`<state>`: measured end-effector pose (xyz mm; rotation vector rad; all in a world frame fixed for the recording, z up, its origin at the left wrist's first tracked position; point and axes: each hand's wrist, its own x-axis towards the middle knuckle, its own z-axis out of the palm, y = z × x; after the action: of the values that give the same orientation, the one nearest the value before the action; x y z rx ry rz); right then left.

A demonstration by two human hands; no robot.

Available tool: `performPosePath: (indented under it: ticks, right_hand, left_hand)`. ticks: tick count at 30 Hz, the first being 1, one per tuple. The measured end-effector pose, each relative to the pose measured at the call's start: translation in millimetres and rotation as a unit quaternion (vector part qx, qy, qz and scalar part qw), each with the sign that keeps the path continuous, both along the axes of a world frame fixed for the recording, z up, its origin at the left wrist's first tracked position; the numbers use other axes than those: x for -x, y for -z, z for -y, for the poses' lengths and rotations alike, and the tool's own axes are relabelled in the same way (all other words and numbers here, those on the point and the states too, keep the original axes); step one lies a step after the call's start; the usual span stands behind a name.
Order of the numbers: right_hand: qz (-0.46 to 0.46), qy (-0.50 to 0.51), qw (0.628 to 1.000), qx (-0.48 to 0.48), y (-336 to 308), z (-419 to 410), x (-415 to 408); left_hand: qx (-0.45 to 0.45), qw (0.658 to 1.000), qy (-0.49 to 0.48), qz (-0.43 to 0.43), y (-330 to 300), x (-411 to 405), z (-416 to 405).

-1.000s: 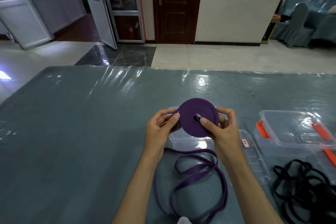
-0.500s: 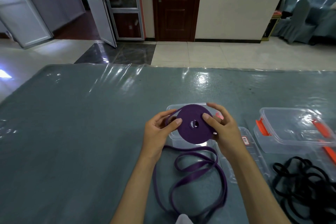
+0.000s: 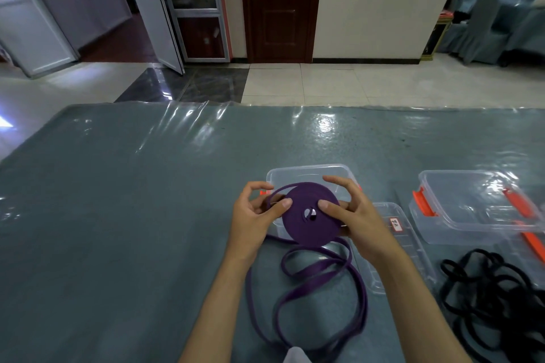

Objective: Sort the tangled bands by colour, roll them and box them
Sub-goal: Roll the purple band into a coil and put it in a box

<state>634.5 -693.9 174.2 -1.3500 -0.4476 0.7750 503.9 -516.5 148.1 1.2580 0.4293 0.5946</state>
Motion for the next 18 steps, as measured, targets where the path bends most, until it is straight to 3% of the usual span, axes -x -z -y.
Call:
performPosePath:
  ticks: [7,14,18]
  right_hand:
    - [-0.023,0.052,0.997,-0.047,13.1,-7.6,-0.5]
    - [-0.038,0.118,0.991,-0.048,27.0,-11.0,-5.2]
    - [-0.064,0.184,0.980,-0.043,39.0,-17.2,-10.9]
  left_hand:
    - [0.013,1.000,-0.014,-0.001,6.3,-6.6,3.5]
    - [0.111,0.992,0.048,-0.047,13.0,-15.3,5.6]
    - [0.135,0.976,0.134,-0.110,18.9,-21.8,-1.3]
